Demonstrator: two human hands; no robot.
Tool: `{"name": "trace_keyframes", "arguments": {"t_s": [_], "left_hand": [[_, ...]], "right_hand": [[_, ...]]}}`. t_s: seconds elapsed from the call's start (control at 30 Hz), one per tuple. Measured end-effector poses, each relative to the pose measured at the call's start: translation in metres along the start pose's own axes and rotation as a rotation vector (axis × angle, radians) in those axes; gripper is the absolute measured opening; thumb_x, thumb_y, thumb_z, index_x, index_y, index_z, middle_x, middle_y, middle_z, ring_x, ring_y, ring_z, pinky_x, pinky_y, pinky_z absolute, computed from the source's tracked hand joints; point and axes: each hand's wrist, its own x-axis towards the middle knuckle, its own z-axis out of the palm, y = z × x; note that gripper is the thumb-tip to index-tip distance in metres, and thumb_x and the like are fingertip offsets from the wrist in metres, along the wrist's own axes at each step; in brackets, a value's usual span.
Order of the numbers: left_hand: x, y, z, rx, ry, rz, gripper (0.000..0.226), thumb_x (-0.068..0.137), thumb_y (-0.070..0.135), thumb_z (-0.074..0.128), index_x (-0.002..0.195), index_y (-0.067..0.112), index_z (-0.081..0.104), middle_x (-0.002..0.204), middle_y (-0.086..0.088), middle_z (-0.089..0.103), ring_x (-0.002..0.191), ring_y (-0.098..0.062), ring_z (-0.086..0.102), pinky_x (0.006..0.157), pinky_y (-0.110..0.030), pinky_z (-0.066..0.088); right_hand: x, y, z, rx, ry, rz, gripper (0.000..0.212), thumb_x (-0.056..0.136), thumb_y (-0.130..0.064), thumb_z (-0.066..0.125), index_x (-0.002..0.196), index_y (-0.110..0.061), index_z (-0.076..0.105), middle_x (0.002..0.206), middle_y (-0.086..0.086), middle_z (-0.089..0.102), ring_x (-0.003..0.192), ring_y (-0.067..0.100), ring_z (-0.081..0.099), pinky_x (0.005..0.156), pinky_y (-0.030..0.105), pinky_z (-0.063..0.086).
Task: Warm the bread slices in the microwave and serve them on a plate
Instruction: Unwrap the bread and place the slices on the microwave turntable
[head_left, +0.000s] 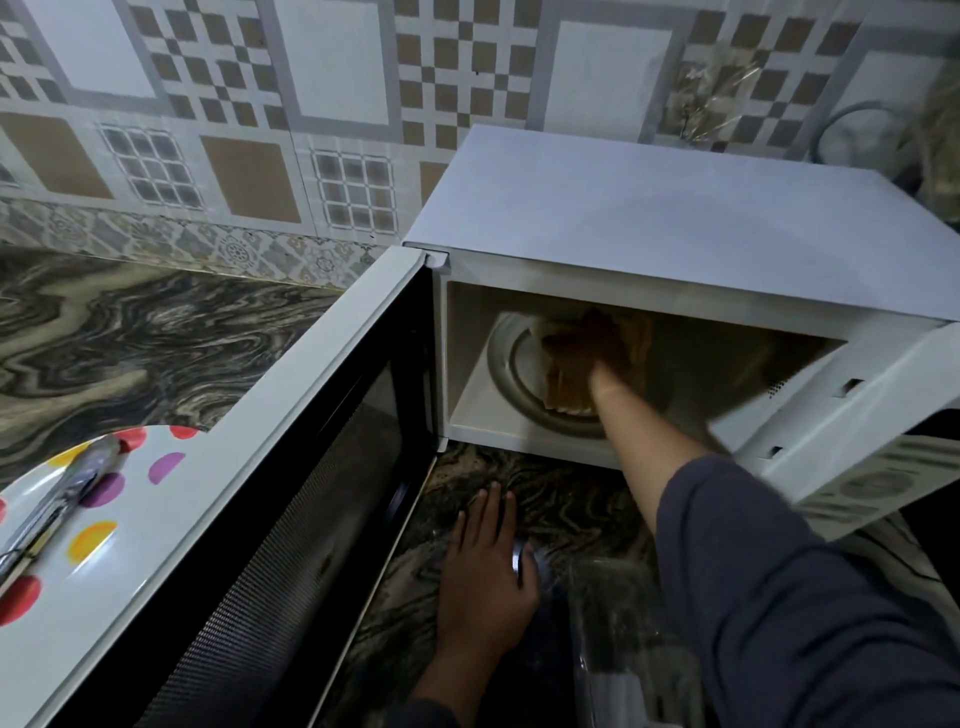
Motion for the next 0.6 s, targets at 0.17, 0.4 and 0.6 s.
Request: {"name": "trace_keyframes", "arguments": {"t_s": [0.17, 0.4, 0.6], "left_hand": [[-0.001, 0.000, -0.001, -0.017, 0.002, -0.001, 0.057, 0.079, 0.041, 0.043, 0.128, 0.016, 0.056, 0.138, -0.002, 0.051, 0.129, -0.014, 0.046, 0.111, -0.025, 0.011], [-0.001, 0.001, -0.002, 0.001, 0.007, -0.014, 0.057, 0.077, 0.041, 0.042, 0.125, 0.015, 0.059, 0.136, -0.003, 0.054, 0.127, -0.016, 0.049, 0.108, -0.026, 0.017], [-0.001, 0.001, -0.001, -0.016, -0.006, -0.017, 0.056, 0.078, 0.040, 0.042, 0.126, 0.016, 0.058, 0.138, -0.002, 0.052, 0.129, -0.015, 0.047, 0.108, -0.026, 0.017]], "right_hand": [[-0.010, 0.007, -0.005, 0.035, 0.047, -0.036, 0.052, 0.088, -0.035, 0.058, 0.129, -0.008, 0.042, 0.125, 0.012, 0.051, 0.118, 0.030, 0.048, 0.098, 0.037, 0.041], [-0.026, 0.025, 0.020, -0.135, 0.139, -0.081, 0.083, 0.084, -0.031, 0.058, 0.147, -0.003, 0.011, 0.143, 0.022, 0.034, 0.123, 0.037, 0.045, 0.097, 0.040, 0.042], [-0.020, 0.028, 0.022, -0.075, 0.130, -0.054, 0.082, 0.086, -0.023, 0.059, 0.147, -0.005, 0.009, 0.147, 0.023, 0.027, 0.127, 0.040, 0.042, 0.101, 0.046, 0.041]]}}
